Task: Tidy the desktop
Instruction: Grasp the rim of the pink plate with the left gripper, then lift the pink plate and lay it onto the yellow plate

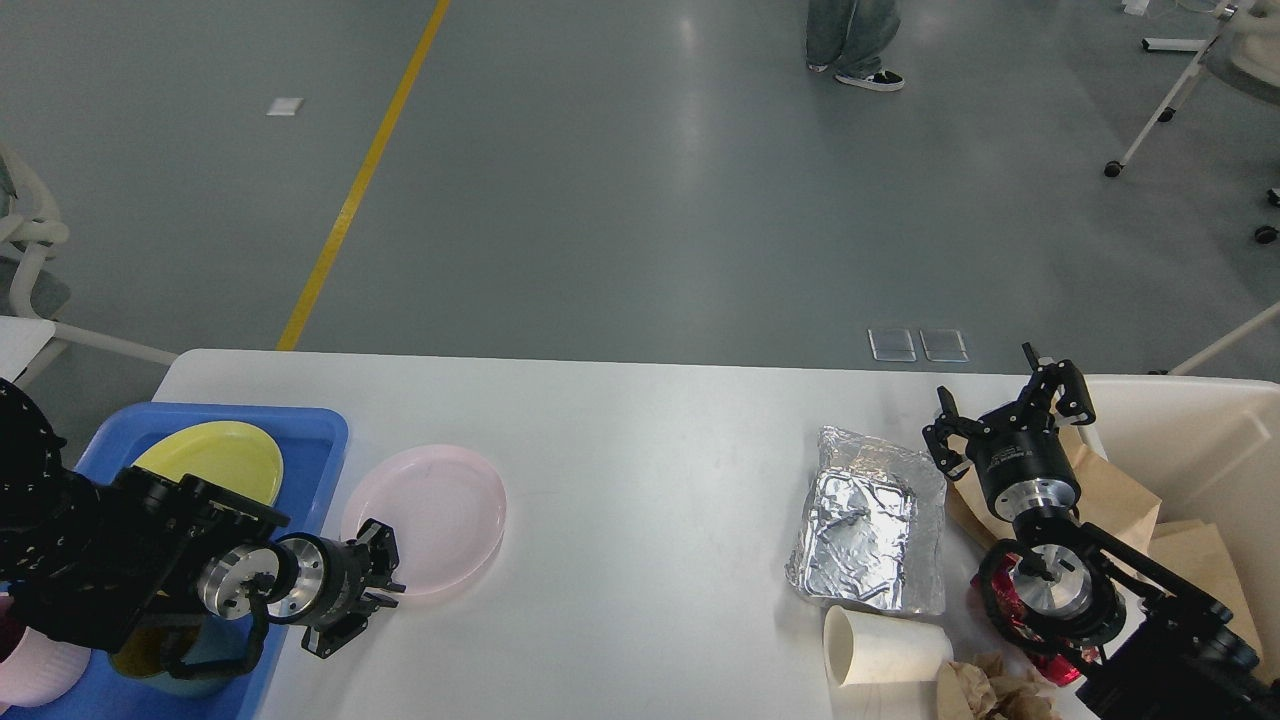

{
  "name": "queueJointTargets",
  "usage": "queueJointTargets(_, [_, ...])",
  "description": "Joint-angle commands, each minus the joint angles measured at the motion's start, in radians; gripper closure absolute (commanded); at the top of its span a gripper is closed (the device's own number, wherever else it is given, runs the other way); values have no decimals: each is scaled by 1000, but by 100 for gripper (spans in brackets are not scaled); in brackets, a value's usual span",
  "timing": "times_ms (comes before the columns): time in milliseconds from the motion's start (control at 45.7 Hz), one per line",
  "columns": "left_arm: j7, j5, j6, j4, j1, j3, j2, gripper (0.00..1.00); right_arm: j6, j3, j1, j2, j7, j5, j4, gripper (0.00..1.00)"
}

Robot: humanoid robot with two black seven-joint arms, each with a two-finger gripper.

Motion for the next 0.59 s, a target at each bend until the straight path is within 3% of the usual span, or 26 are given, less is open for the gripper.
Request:
queueJointTargets(0, [-1,0,-19,-2,-8,6,3,100,0,0,0,0,0,0,0,0])
queueJointTargets(415, [2,0,-50,-14,-24,20,12,100,0,0,-2,0,0,0,0,0])
queueJointTargets(569, [-1,0,-65,-76,-160,86,61,100,0,0,-2,0,0,0,-2,0])
